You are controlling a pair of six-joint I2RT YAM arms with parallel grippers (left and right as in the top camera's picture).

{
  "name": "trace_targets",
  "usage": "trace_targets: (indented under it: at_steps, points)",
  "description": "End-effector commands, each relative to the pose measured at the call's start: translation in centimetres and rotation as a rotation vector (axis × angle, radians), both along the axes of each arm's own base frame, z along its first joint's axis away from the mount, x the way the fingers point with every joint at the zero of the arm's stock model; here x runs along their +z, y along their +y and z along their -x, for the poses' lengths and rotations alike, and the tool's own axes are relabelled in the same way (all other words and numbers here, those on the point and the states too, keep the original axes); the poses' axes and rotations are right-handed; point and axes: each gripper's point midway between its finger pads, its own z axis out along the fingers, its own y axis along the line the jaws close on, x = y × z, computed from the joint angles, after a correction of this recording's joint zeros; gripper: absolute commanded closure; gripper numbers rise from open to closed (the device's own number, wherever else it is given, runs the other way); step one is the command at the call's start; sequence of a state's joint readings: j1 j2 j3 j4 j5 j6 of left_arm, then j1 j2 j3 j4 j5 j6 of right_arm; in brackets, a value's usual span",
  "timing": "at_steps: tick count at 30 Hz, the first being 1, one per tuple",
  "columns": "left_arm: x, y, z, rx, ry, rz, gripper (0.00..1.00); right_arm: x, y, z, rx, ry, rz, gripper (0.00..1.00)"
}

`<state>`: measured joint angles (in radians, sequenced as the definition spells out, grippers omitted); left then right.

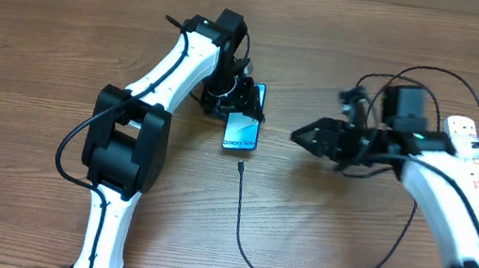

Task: Plug charger to phone and switch on socket
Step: 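Move the right gripper toward the phone held by the left gripper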

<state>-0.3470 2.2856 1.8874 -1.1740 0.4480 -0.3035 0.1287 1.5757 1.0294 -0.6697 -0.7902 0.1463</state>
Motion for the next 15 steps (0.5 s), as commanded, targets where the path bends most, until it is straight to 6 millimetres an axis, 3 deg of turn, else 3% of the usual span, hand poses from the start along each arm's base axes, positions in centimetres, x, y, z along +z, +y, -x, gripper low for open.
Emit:
trace_targets:
  at_steps: [1, 7, 15]
  points:
    - [1.2, -1.5, -0.2, -0.015, -0.001, 0.084, 0.37, -1.1, 1.4, -0.9, -0.013, 0.058, -0.036, 0.33]
    - [1.2, -2.3, 0.4, -0.036, 0.002, 0.085, 0.37, -3.7, 3.7, -2.3, -0.024, 0.1, -0.059, 0.33]
    - [1.3, -3.4, 1.1, -0.062, 0.007, 0.093, 0.37, -5.2, 6.7, -1.9, 0.003, 0.097, -0.02, 0.34]
